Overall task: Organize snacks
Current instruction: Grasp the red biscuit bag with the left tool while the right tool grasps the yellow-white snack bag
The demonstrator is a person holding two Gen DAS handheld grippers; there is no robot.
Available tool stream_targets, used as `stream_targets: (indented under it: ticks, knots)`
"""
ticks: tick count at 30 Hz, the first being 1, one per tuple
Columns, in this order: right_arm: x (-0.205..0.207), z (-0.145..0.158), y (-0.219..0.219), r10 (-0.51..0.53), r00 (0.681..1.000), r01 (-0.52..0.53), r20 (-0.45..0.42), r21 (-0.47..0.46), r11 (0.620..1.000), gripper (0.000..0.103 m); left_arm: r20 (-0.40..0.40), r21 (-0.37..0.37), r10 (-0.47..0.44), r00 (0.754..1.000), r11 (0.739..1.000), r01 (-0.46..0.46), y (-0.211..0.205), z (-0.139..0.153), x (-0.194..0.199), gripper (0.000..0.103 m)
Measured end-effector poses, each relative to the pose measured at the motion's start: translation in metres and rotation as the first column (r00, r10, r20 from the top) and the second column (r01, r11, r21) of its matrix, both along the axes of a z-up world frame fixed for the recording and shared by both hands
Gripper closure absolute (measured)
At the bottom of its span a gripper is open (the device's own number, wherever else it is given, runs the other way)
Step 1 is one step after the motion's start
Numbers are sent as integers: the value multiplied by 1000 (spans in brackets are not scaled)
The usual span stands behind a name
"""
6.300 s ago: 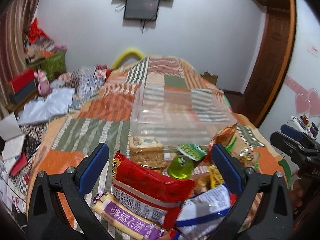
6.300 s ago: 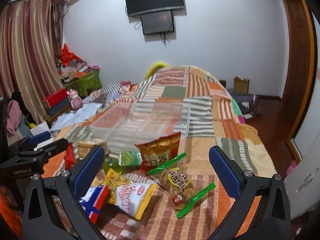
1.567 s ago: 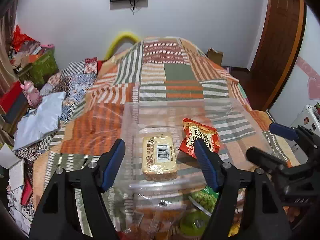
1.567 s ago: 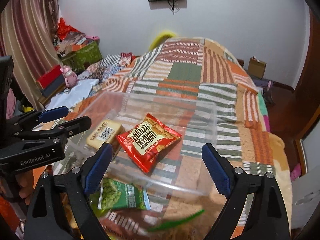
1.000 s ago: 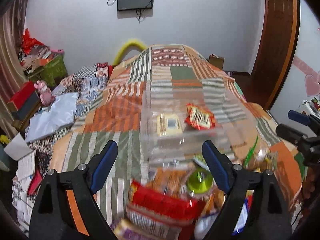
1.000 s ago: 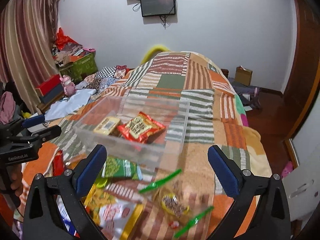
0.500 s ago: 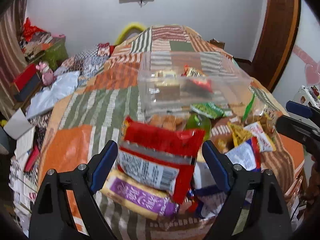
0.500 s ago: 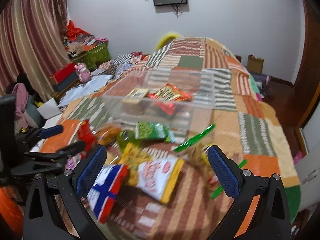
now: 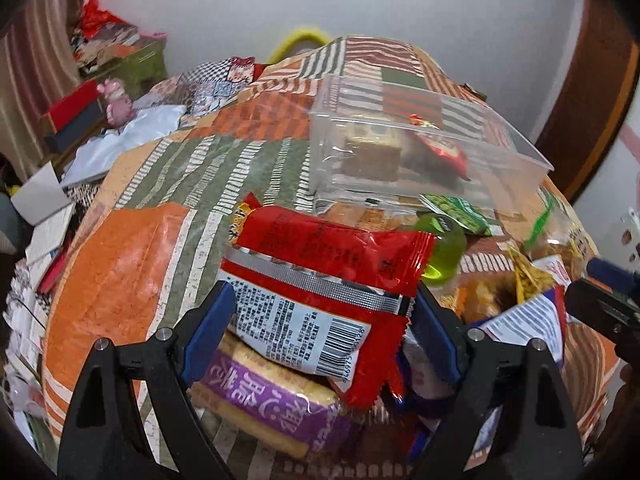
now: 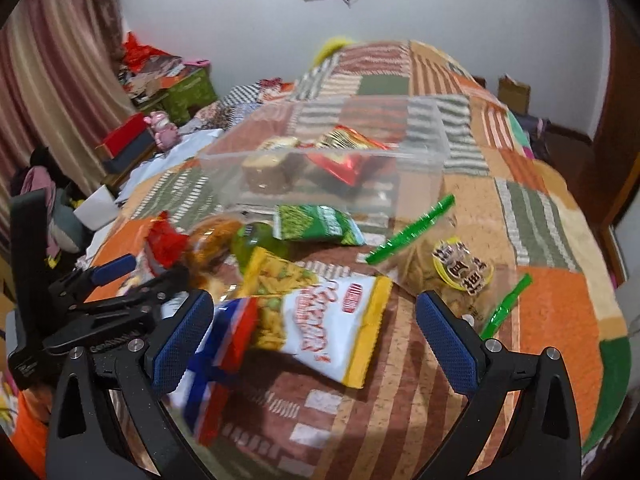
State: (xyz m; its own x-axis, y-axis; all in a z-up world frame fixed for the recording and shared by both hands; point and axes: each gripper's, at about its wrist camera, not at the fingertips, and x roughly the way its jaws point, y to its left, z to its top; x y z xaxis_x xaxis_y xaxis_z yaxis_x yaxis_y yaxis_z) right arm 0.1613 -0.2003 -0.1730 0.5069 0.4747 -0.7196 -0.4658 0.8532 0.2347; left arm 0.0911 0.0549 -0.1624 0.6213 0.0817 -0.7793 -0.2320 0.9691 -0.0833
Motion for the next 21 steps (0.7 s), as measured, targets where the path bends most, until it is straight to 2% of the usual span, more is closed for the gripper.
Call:
stream_targets:
  ticks: [2,6,13,15,19,21]
  knots:
    - [6,-5,-3,-17,999,17,-29,12,1000,2,2,-16,14,1000,1000,-14,4,-2,2,16]
    - [13,-12,-3,-23,997,26,-72,36,999,2,13,-2,18,1000,1000,-18,6,-6,4,18]
    - [21,-27,1,-5,990,16,-144,74,997,3,33,24,9,999,1000,-10,8,-6,4,30]
    - [22,-29,0,1,987,14,-161,88,996,14,36,30,-3,999,1000,2,9,-5,3,32]
    - [24,-32,-5,21,981,10,-193,155,988,28,50,56,-39,998,998,36,8,-1,1,48]
    - [22,-30,-6,28,982,3,-187,163,987,38,49,59,-51,998,997,48,9,1,1,52]
